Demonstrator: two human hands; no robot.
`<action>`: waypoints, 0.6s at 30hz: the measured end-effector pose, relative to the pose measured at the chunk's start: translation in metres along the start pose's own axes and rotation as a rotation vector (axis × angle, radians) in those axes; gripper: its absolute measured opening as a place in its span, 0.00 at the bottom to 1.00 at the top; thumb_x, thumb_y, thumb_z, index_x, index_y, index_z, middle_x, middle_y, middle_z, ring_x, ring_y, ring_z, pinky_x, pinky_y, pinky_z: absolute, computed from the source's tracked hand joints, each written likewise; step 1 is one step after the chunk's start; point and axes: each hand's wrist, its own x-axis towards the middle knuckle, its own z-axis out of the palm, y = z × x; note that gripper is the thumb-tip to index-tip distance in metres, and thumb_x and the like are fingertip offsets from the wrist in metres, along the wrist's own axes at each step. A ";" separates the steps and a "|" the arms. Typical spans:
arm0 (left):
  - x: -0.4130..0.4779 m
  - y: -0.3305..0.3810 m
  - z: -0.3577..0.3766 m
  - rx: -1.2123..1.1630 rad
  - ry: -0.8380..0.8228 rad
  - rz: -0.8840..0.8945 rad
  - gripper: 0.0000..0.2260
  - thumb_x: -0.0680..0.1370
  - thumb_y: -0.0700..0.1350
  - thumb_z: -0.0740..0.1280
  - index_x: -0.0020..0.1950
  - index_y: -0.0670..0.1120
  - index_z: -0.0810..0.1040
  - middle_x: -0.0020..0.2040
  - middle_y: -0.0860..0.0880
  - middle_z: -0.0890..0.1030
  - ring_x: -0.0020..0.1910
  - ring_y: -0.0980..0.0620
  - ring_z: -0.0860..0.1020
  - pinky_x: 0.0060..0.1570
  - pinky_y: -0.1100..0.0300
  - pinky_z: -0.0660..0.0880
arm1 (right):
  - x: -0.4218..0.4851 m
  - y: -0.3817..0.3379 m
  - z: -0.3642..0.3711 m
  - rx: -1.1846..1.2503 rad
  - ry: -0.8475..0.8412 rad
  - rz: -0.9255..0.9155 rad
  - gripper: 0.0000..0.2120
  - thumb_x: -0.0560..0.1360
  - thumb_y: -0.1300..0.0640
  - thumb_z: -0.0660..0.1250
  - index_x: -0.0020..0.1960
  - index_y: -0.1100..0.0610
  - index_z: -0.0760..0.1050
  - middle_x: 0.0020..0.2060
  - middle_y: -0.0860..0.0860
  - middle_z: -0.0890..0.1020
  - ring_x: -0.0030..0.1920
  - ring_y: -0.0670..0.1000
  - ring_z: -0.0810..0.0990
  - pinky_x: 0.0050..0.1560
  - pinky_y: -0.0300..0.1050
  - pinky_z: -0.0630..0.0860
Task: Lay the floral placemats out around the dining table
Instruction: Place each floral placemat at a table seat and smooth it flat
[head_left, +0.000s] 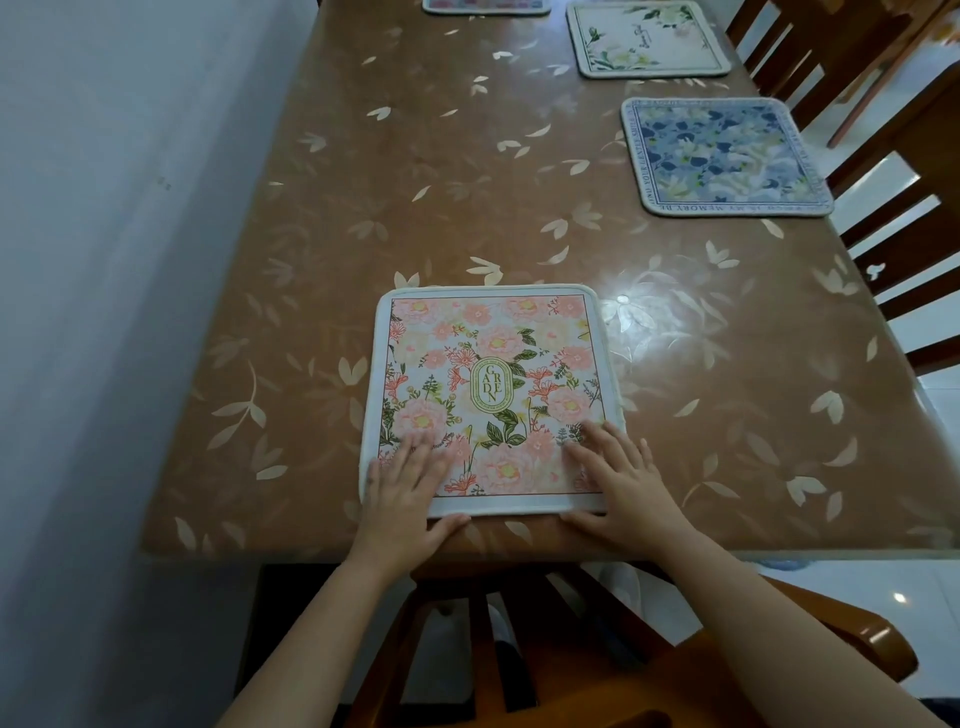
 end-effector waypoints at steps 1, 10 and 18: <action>0.002 0.002 0.002 0.049 -0.009 0.006 0.35 0.72 0.69 0.49 0.72 0.55 0.41 0.73 0.51 0.37 0.72 0.51 0.34 0.67 0.46 0.32 | 0.001 -0.002 0.005 -0.041 -0.016 0.004 0.40 0.68 0.33 0.61 0.72 0.43 0.44 0.75 0.48 0.42 0.73 0.52 0.35 0.69 0.58 0.34; 0.049 0.021 0.010 0.111 0.044 -0.077 0.28 0.73 0.66 0.37 0.69 0.61 0.32 0.72 0.53 0.31 0.70 0.49 0.29 0.66 0.41 0.33 | 0.046 -0.029 0.014 -0.190 0.017 -0.072 0.40 0.65 0.25 0.40 0.70 0.41 0.32 0.72 0.49 0.33 0.70 0.57 0.28 0.64 0.64 0.28; 0.121 0.007 -0.003 0.101 0.097 -0.129 0.25 0.75 0.64 0.37 0.70 0.62 0.34 0.74 0.54 0.34 0.70 0.51 0.31 0.64 0.39 0.33 | 0.123 -0.016 -0.006 -0.156 0.102 -0.070 0.37 0.67 0.26 0.42 0.70 0.40 0.35 0.73 0.46 0.39 0.72 0.53 0.32 0.67 0.65 0.34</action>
